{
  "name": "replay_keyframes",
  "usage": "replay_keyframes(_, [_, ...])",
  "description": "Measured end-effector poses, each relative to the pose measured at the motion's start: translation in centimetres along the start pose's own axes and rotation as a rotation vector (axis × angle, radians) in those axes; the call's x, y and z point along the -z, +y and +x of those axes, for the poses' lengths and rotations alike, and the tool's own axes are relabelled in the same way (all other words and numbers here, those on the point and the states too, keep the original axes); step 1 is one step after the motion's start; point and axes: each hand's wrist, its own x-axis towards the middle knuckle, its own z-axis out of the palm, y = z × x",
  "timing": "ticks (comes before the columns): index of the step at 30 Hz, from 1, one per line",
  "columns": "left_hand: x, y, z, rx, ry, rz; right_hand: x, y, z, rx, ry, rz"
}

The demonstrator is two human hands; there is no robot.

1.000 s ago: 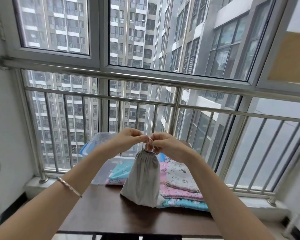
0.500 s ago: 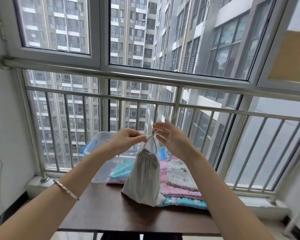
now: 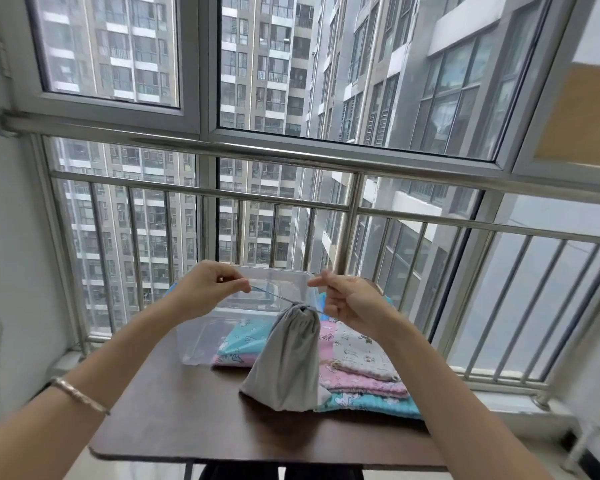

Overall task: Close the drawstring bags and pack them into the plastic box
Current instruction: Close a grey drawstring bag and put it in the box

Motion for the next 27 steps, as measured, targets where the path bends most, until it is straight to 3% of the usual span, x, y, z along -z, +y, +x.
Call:
replay_keyframes(4, [-0.6, 0.9, 0.5, -0.135, 0.017, 0.227, -1.7, -1.2, 0.3, 0.001, -0.007, -0.601])
replay_keyframes(7, [-0.5, 2.8, 1.5, -0.307, 0.148, 0.498, -3.2, -2.0, 0.5, -0.019, -0.104, -0.978])
replay_keyframes(9, [-0.8, 4.6, 2.0, -0.352, 0.168, 0.524, -4.0, -2.1, 0.5, -0.086, -0.163, -0.961])
replay_keyframes(12, [-2.4, 6.6, 2.8, -0.246, 0.168, 0.531, -4.6, -2.1, 0.2, -0.064, -0.201, -0.929])
replay_keyframes(16, [-5.1, 7.3, 3.1, 0.098, -0.139, -0.066, -4.3, -1.8, 0.0, 0.006, -0.182, -0.768])
replay_keyframes(19, [-6.3, 6.2, 2.1, 0.125, -0.273, -0.241, -3.5, -1.4, 0.2, 0.044, -0.121, -0.637])
replay_keyframes(23, [-6.1, 3.9, 0.8, 0.051, -0.225, -0.342, -2.7, -1.1, 0.3, 0.099, -0.116, -0.553])
replay_keyframes(27, [-5.5, 3.3, -0.2, -0.012, -0.042, -0.235, -2.5, -0.9, 0.3, 0.129, -0.094, -0.483])
